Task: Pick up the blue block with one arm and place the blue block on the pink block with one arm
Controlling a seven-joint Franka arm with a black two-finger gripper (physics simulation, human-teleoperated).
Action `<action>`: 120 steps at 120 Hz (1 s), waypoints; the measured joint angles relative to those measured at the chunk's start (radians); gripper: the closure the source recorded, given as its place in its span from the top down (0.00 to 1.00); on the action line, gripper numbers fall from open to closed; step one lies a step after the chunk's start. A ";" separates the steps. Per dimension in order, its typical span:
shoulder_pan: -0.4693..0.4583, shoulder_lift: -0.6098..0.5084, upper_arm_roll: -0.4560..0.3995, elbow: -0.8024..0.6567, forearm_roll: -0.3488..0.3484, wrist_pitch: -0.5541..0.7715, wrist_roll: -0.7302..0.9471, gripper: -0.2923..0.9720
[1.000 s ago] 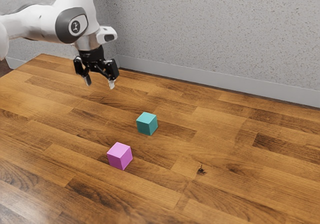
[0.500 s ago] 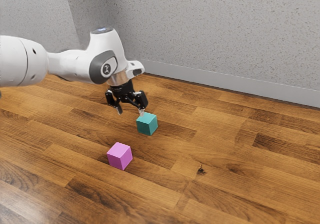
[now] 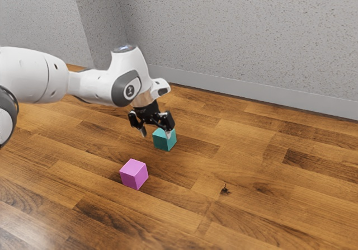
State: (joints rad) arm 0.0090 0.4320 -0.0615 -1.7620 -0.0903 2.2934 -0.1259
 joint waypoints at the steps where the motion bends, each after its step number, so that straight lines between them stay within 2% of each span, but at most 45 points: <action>1: 0.000 0.002 0.000 0.002 0.001 0.002 0.001 0.77; 21: 0.009 0.073 0.000 0.094 0.009 0.023 0.029 0.77; 74: 0.030 0.202 0.002 0.221 0.019 0.038 0.124 0.77; 120: 0.031 0.241 0.002 0.249 0.020 0.039 0.182 0.77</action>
State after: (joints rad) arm 0.0396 0.6730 -0.0598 -1.5135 -0.0706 2.3328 0.0558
